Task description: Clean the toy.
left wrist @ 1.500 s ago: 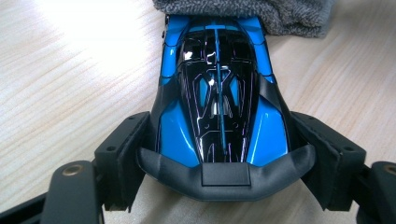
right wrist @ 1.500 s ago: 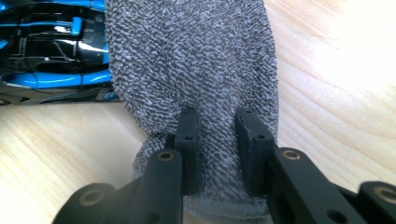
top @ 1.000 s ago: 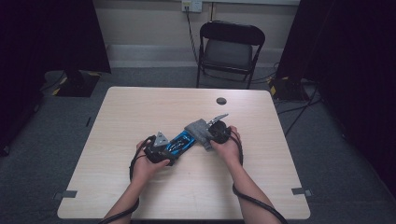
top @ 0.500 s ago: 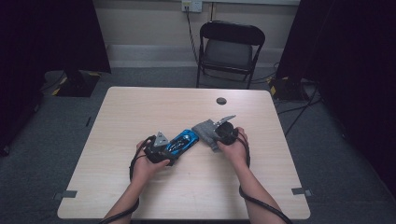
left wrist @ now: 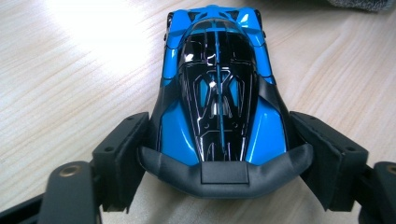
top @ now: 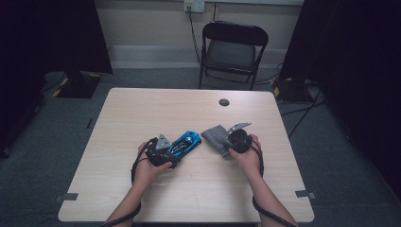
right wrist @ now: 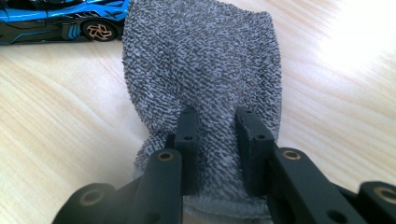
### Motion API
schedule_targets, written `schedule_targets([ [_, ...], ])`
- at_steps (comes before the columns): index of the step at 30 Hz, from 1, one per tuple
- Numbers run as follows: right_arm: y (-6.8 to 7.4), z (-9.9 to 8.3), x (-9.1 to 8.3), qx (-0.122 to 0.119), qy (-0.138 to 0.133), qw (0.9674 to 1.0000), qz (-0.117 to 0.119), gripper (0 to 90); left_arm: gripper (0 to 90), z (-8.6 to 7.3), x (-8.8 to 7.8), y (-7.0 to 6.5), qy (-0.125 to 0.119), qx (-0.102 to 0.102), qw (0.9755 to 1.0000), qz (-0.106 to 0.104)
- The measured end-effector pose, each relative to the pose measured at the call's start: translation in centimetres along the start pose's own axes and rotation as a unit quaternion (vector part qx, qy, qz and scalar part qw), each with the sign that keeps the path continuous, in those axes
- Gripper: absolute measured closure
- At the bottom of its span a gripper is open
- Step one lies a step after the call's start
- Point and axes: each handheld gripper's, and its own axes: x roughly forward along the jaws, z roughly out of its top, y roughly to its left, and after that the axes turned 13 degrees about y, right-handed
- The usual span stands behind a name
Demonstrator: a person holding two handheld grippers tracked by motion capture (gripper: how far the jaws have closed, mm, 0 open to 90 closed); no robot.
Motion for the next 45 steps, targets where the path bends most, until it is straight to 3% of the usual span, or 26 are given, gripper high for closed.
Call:
schedule_targets([
  [14,-0.6,-0.7,-0.6,0.009,-0.002,1.0000,0.002,72.1,20.9,0.0,-0.5,0.1,-0.009,0.002,0.9999,-0.010],
  [19,-0.7,-0.6,-0.7,0.009,-0.001,1.0000,0.003,72.1,20.4,0.1,-0.9,0.2,-0.002,0.000,0.9999,-0.013],
  [25,-0.5,-0.8,-0.7,0.009,-0.002,0.9999,0.006,72.1,20.3,0.2,-1.9,0.3,-0.012,-0.006,0.9997,-0.019],
  [35,-0.7,-1.0,-1.0,0.011,-0.003,0.9999,0.004,72.1,25.5,1.7,-4.4,0.5,-0.033,-0.011,0.9988,-0.034],
  [45,-0.5,-1.3,-1.2,0.017,-0.011,0.9997,0.011,72.1,32.5,3.9,-3.5,1.8,-0.012,-0.014,0.9991,-0.039],
])
